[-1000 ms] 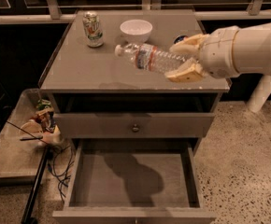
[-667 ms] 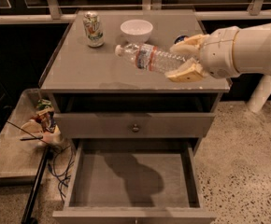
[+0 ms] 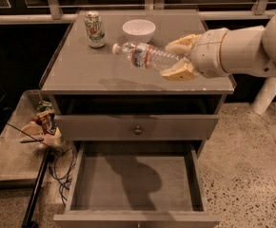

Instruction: Pick water bottle from middle drawer and place on counter

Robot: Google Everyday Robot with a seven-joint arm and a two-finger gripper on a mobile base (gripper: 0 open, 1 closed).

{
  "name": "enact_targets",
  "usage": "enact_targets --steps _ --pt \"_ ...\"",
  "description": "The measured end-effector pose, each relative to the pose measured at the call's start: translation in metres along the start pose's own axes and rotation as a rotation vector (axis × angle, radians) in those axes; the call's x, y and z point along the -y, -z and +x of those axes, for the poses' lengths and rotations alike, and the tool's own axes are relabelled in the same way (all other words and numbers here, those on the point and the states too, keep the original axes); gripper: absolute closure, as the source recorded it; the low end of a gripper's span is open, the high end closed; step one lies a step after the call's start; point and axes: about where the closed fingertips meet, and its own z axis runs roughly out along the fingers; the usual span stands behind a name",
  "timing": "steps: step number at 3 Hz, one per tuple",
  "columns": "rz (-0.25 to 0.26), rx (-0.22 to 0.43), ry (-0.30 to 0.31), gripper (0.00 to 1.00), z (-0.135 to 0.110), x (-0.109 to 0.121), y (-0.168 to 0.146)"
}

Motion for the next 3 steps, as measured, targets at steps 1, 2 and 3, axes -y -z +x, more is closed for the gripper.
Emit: enact_targets --steps 1,2,3 --pt "0.038 -0.006 -0.007 1.00 0.013 0.028 -0.029" --pt "0.065 -0.030 -0.004 1.00 0.019 0.057 -0.059" --pt "0.070 -0.048 0.003 1.00 0.021 0.084 -0.089"
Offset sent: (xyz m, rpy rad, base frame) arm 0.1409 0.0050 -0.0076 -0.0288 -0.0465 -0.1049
